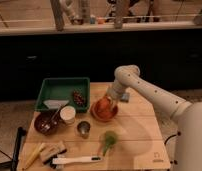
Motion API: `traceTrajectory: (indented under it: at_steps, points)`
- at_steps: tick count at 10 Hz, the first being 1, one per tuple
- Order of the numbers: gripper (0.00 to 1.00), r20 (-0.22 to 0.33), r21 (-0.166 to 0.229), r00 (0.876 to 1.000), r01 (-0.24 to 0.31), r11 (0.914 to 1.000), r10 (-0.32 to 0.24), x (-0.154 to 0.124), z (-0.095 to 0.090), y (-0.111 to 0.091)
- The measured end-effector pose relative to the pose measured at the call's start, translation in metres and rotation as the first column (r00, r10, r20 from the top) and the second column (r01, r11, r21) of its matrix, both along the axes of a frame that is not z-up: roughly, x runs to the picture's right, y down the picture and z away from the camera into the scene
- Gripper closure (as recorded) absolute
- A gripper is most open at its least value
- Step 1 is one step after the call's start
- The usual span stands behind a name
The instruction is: Place apple in red bowl
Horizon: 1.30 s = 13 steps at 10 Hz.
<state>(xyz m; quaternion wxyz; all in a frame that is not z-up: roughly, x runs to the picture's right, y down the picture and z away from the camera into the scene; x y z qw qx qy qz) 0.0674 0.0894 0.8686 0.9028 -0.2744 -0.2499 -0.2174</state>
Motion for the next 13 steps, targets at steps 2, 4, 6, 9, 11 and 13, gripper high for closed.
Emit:
traceTrajectory:
  at_steps: [2, 4, 6, 9, 11, 13]
  points:
    - [0.20, -0.004, -0.005, 1.000, -0.006, 1.0000, 0.006, 0.0022, 0.0004, 0.0002]
    - [0.20, -0.007, -0.008, 1.000, -0.011, 0.9999, 0.011, 0.0042, 0.0002, 0.0001]
    - [0.20, -0.001, -0.011, 1.000, -0.014, 0.9998, 0.014, 0.0055, 0.0003, -0.0003]
    - [0.20, 0.007, -0.012, 1.000, -0.015, 0.9998, 0.015, 0.0070, 0.0003, -0.0018]
    - [0.20, 0.013, -0.009, 1.000, -0.015, 0.9998, 0.015, 0.0098, 0.0001, -0.0022]
    - [0.20, 0.017, -0.009, 1.000, -0.012, 0.9999, 0.012, 0.0112, 0.0004, -0.0021]
